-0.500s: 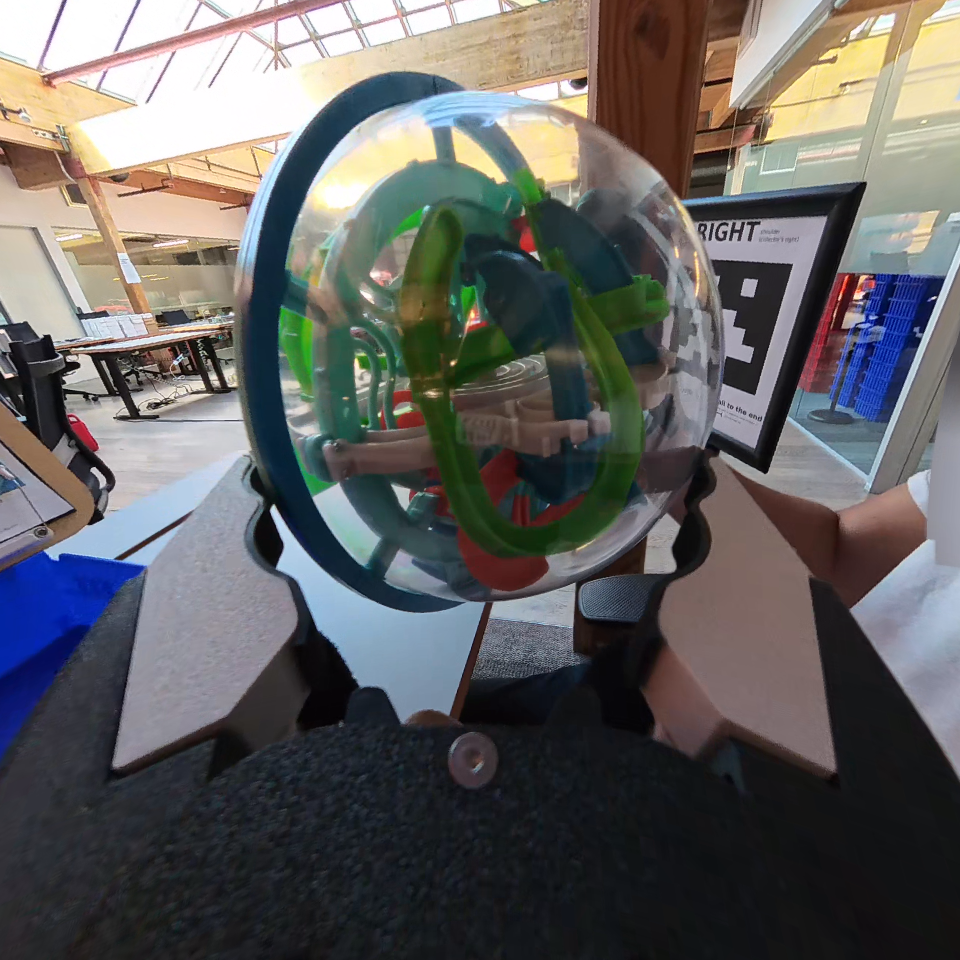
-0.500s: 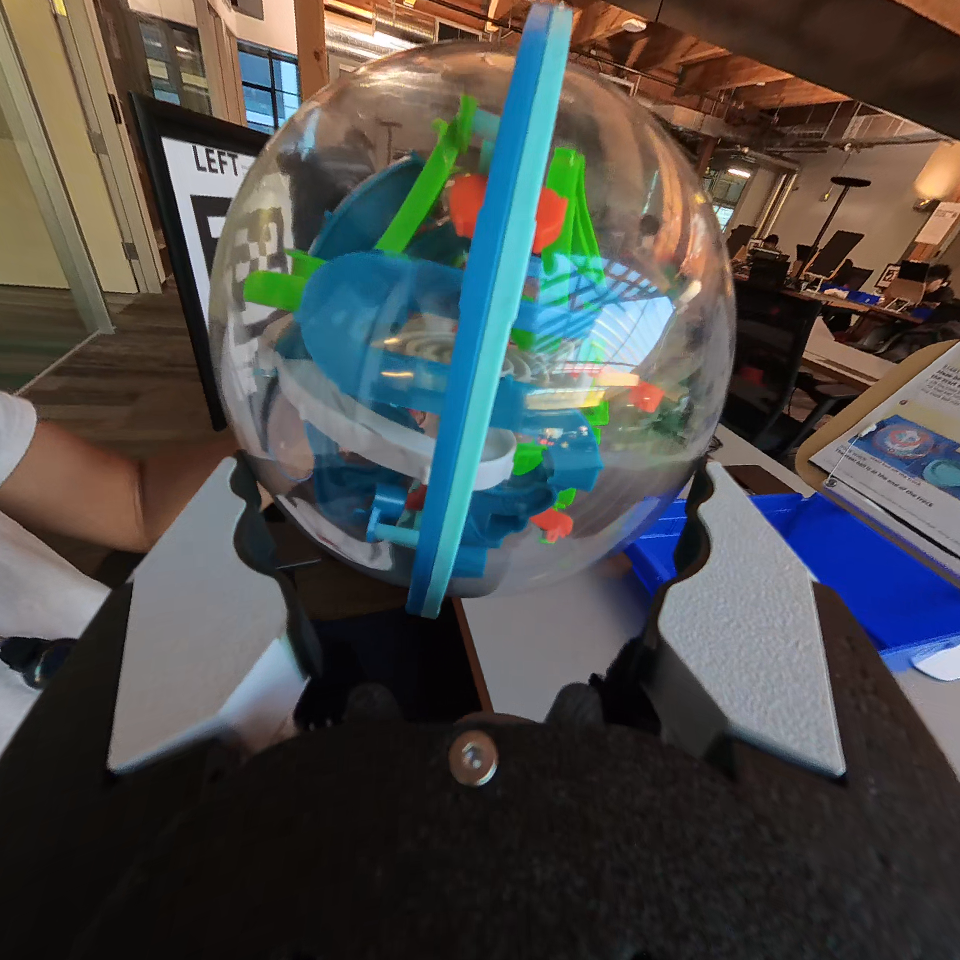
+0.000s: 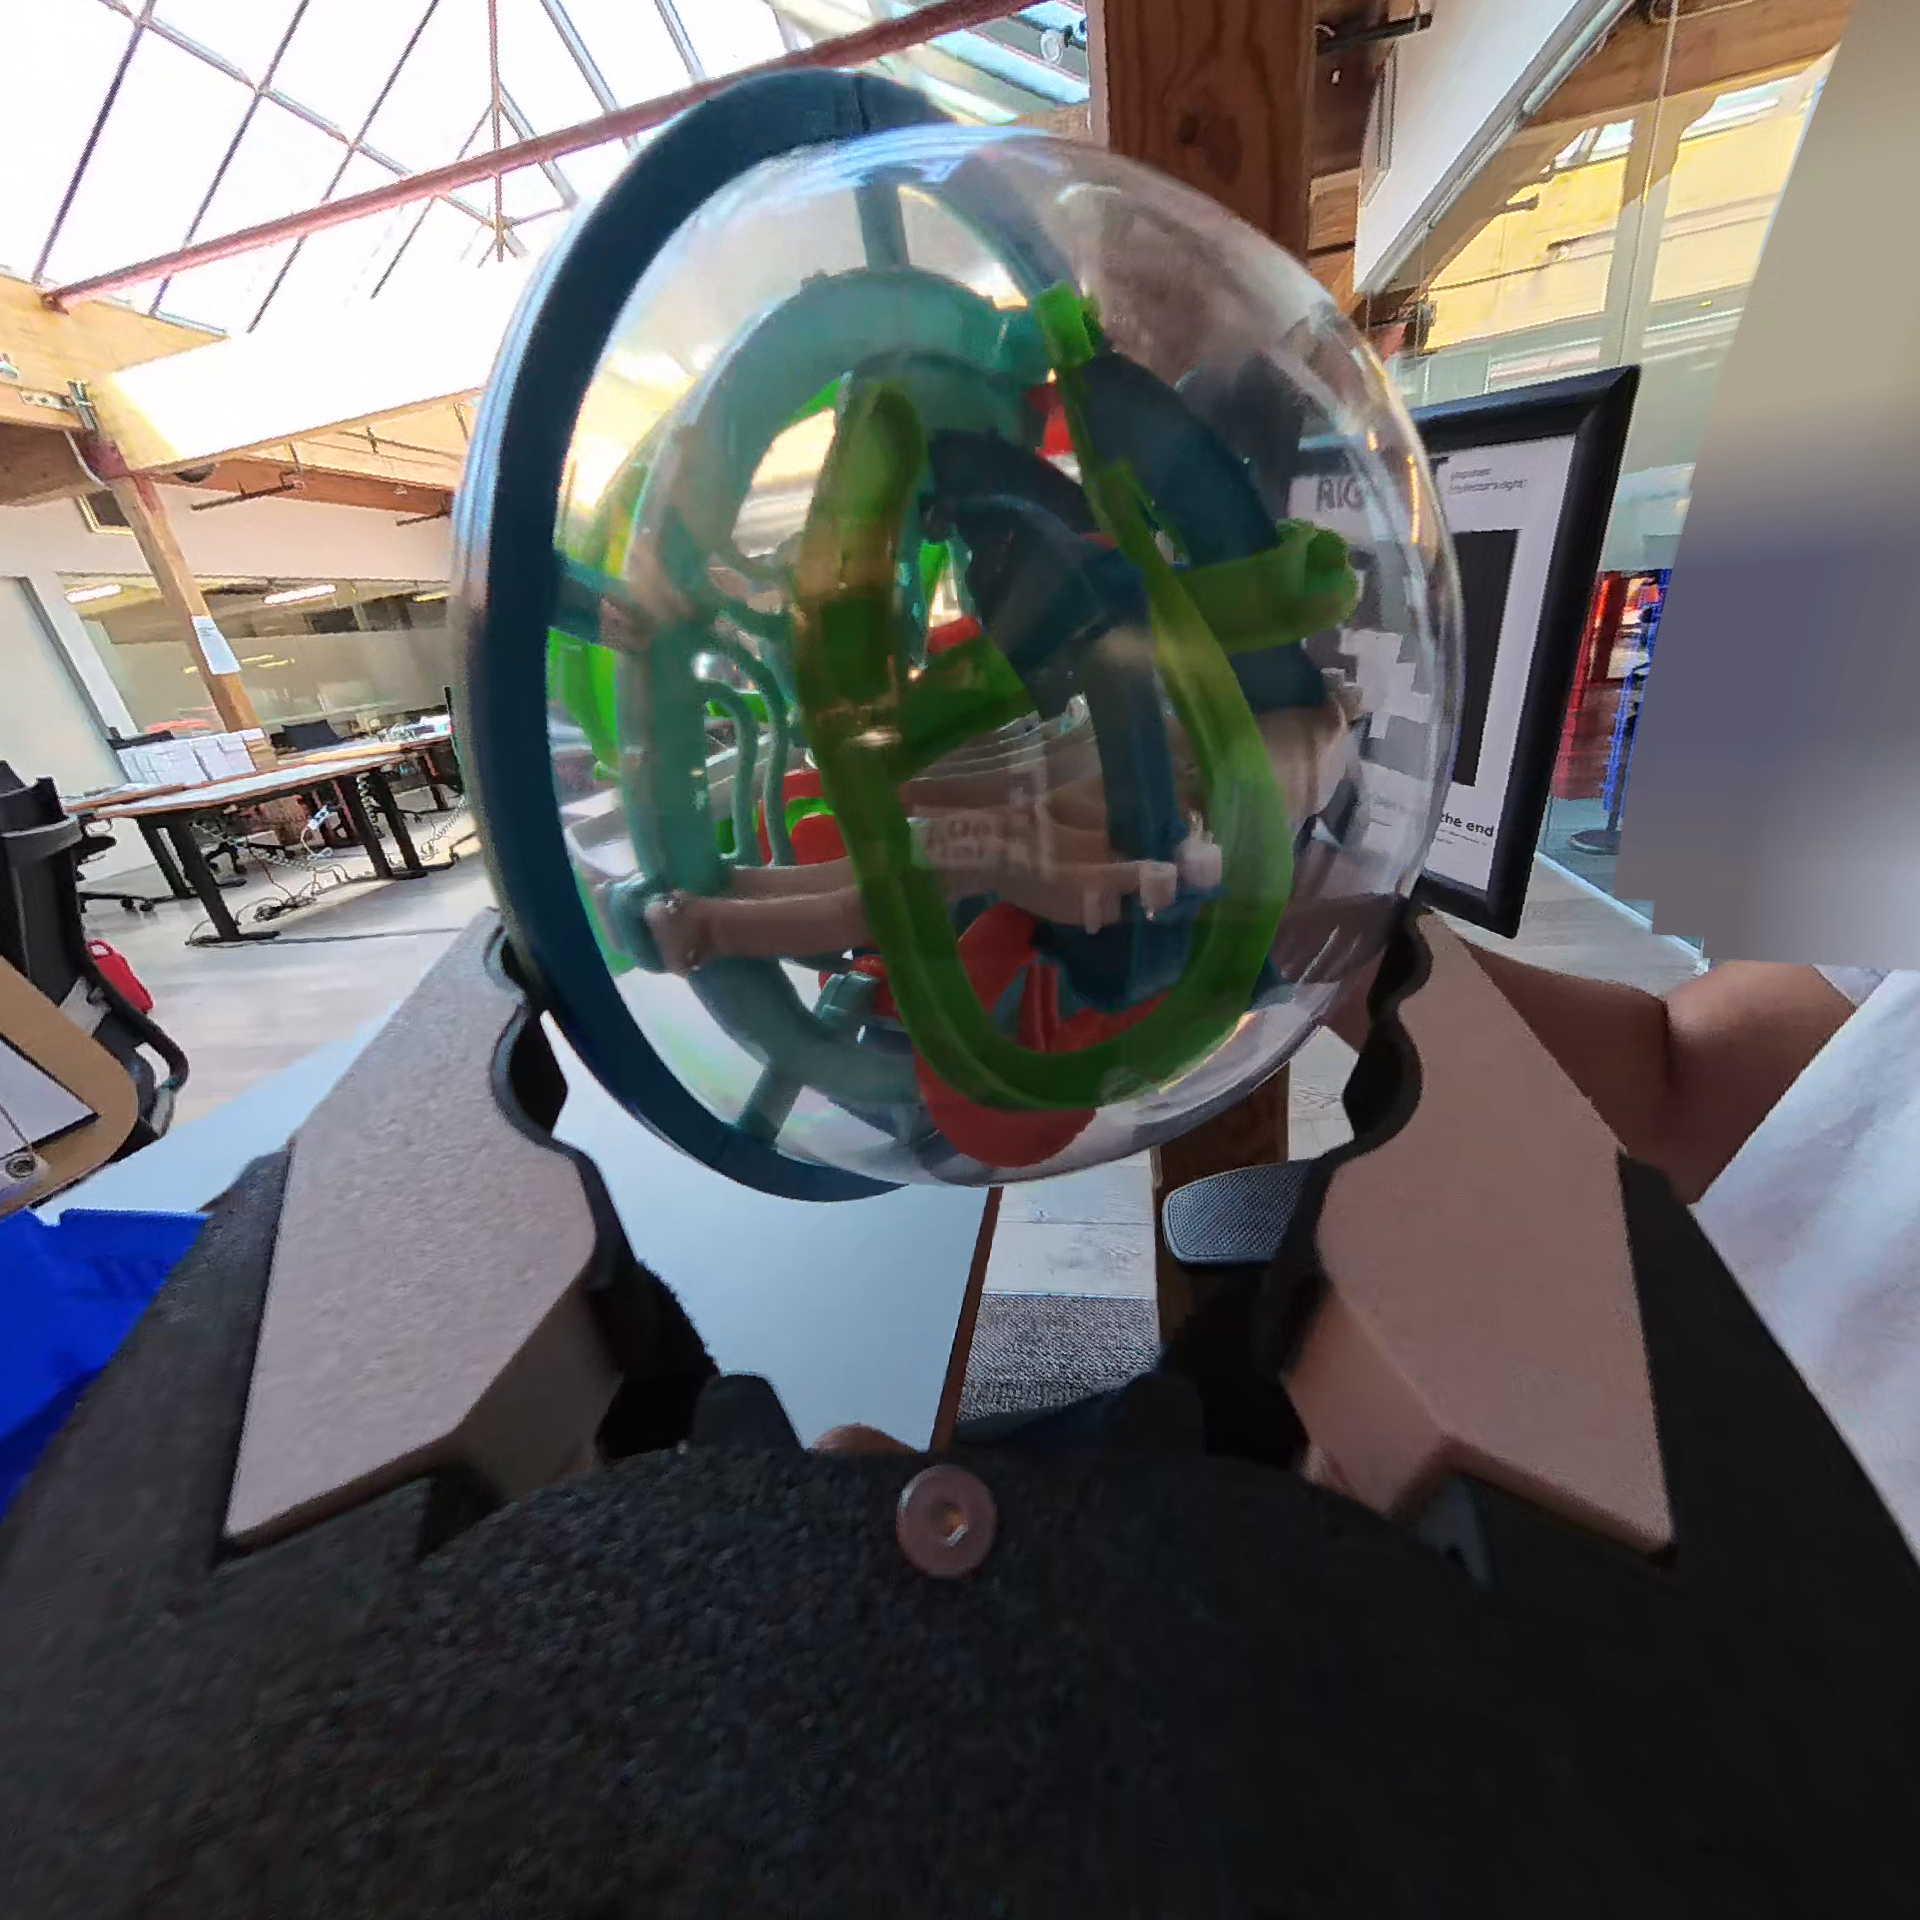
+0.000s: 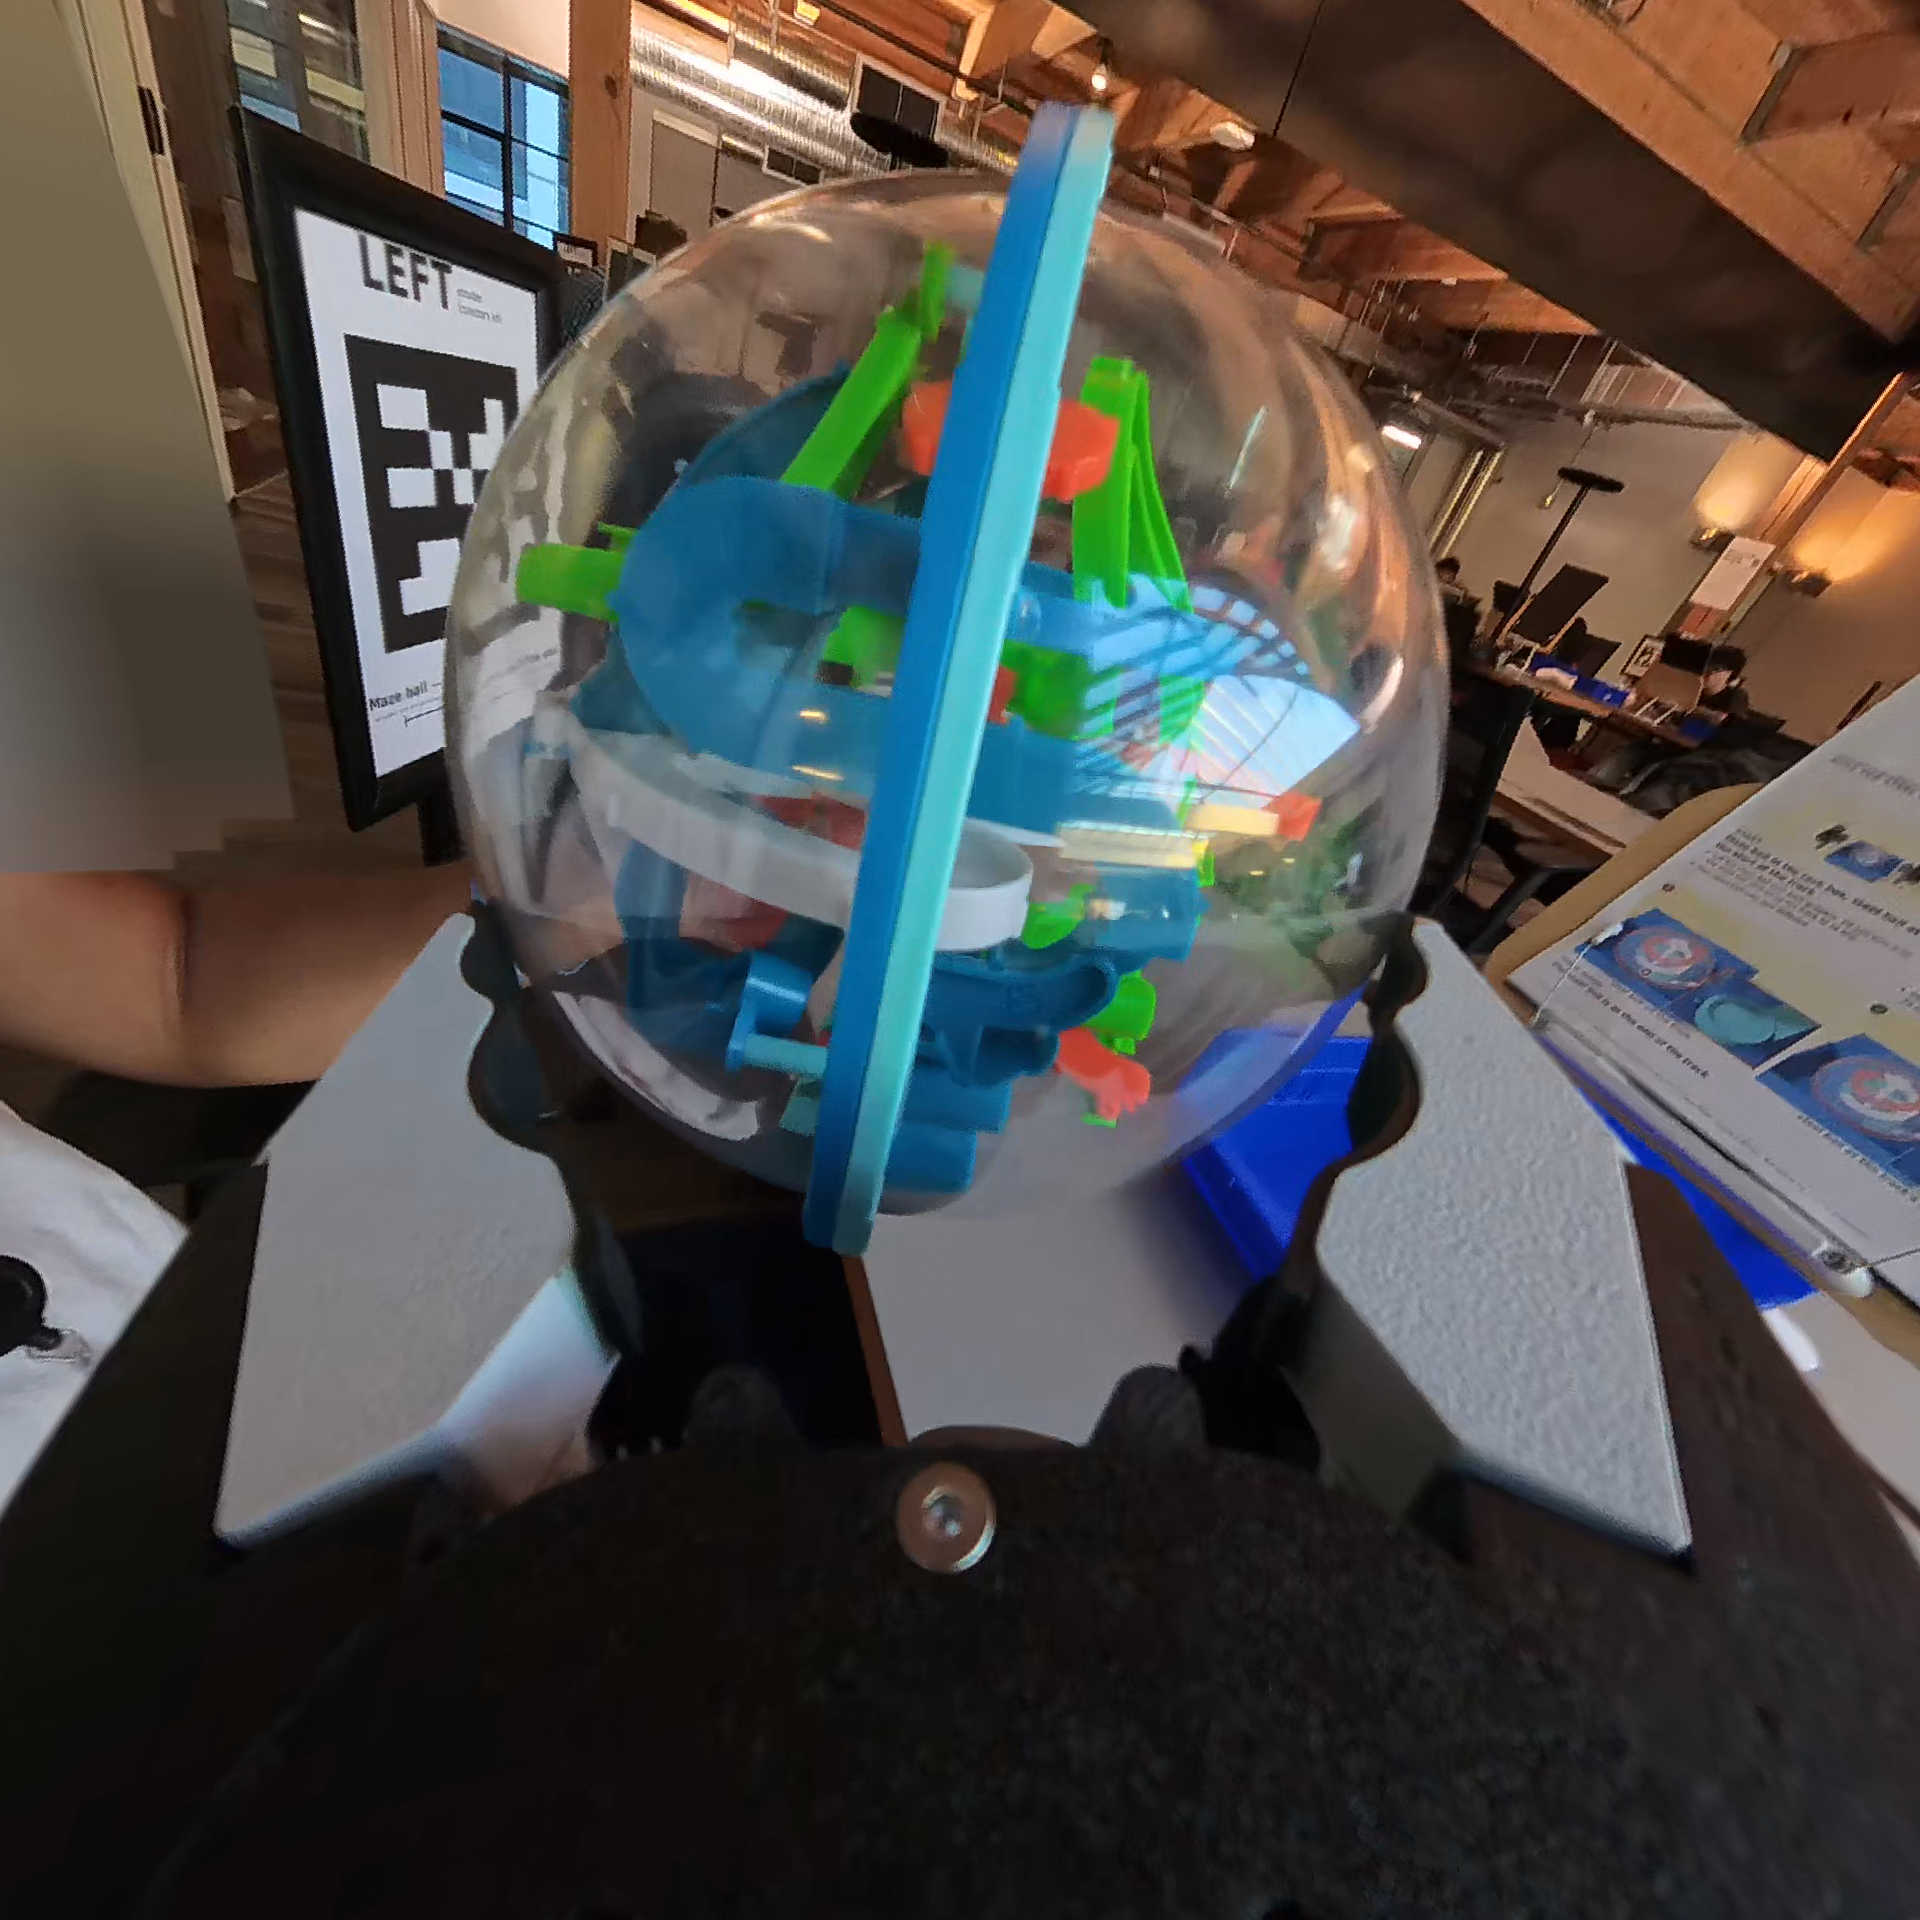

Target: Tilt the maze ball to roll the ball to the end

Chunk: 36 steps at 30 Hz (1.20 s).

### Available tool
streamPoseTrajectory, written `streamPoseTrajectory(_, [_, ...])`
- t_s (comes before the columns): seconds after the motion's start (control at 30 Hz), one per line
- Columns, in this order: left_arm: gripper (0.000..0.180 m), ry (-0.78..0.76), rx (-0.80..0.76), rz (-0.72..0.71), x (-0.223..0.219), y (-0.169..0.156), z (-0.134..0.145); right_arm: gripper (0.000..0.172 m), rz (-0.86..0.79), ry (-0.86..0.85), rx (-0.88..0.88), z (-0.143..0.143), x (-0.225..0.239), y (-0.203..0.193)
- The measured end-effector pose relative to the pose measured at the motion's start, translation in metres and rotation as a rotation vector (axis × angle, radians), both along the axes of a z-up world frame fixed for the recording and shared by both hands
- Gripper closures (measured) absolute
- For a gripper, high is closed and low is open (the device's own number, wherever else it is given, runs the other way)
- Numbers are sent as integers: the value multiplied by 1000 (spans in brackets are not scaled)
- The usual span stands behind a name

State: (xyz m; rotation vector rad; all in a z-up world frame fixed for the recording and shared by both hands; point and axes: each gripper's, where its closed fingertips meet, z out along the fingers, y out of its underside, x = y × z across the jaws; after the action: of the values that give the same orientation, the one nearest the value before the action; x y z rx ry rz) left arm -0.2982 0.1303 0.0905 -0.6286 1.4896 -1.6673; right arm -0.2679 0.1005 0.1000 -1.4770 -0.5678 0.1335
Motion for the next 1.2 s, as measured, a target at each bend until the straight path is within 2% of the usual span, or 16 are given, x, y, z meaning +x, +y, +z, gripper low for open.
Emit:
streamPoseTrajectory(0.17, [29,-88,40,-18,-8,-3,1,17,-7,-102,73,8,-11,-6])
streamPoseTrajectory(0.37, [29,-78,55,-6,-7,-1,0,18,-9,-115,61,5,-10,-4])
streamPoseTrajectory(0.67, [29,54,-37,-3,4,4,-5,16,-3,26,-19,-1,3,2])
streamPoseTrajectory(0.8, [29,166,-132,-6,14,10,-16,16,-7,142,-102,-12,14,8])
streamPoseTrajectory(0.9, [29,299,-259,6,29,20,-37,17,-4,304,-207,-36,29,18])
streamPoseTrajectory(0.97, [29,423,-376,31,45,30,-61,17,6,464,-293,-62,44,27])
streamPoseTrajectory(1.07, [30,627,-530,72,67,47,-112,17,32,717,-427,-116,68,45])
streamPoseTrajectory(1.2, [30,823,-680,110,85,68,-172,17,40,959,-612,-186,84,64])
